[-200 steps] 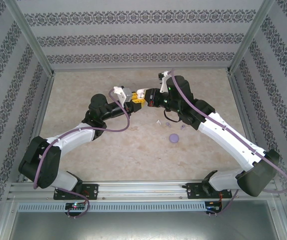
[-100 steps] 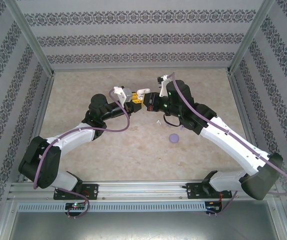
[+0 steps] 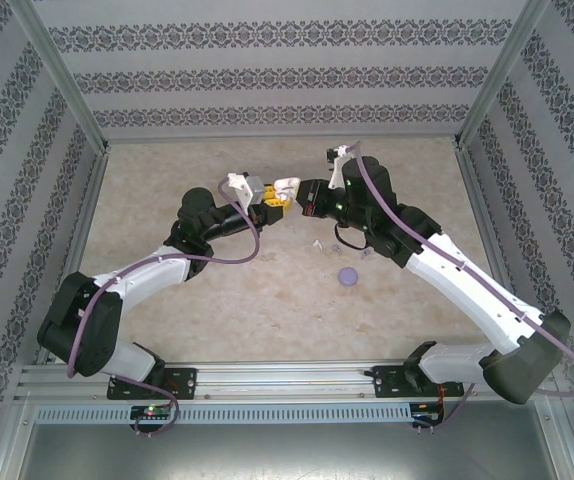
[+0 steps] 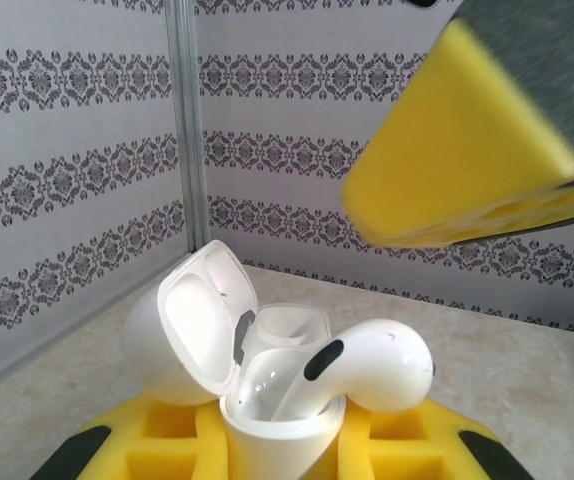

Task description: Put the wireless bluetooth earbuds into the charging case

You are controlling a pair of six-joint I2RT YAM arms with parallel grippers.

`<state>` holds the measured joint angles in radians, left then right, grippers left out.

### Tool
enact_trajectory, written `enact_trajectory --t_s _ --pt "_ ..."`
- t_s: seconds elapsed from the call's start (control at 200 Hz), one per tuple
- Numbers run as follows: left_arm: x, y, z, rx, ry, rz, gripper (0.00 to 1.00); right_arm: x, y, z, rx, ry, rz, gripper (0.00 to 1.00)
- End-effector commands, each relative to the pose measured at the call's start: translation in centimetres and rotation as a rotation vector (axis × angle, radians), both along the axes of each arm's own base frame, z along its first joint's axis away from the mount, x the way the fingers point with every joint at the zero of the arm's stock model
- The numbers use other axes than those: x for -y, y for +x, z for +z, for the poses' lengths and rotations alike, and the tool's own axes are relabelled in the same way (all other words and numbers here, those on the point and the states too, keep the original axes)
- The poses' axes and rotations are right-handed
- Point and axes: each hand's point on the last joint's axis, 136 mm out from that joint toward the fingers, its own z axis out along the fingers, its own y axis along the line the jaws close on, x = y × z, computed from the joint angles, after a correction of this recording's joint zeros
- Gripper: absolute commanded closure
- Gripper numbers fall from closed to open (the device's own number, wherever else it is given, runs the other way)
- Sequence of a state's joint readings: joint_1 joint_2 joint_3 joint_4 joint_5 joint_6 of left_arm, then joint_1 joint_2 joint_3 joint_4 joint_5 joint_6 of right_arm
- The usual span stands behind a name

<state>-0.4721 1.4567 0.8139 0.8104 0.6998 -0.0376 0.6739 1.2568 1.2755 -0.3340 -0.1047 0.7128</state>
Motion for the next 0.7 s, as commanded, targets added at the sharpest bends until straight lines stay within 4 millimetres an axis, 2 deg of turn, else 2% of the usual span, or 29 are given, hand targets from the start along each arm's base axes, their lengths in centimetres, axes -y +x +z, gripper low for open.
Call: enact_trajectory --t_s 0.0,0.245,0.45,0.699 --pt "0.8 -0.4 2.1 0.05 -0.043 -0.032 1.0 -0.5 -2.0 0.3 -0.016 0.022 0.05 1.0" --pt "0.8 -0.3 2.3 0.058 -0.041 -0.031 1.0 -1.8 -3.2 -1.1 -0.045 0.007 0.092 1.0" --pt "0.7 -0.5 2.4 0.062 -0.041 -0.034 1.0 -2.0 -2.7 -2.1 -0.058 -0.012 0.082 1.0" --pt "0.7 -0.7 2.6 0.065 -0.043 -0.04 1.0 -2.1 -1.6 -2.0 -0.053 -0.017 0.07 1.0"
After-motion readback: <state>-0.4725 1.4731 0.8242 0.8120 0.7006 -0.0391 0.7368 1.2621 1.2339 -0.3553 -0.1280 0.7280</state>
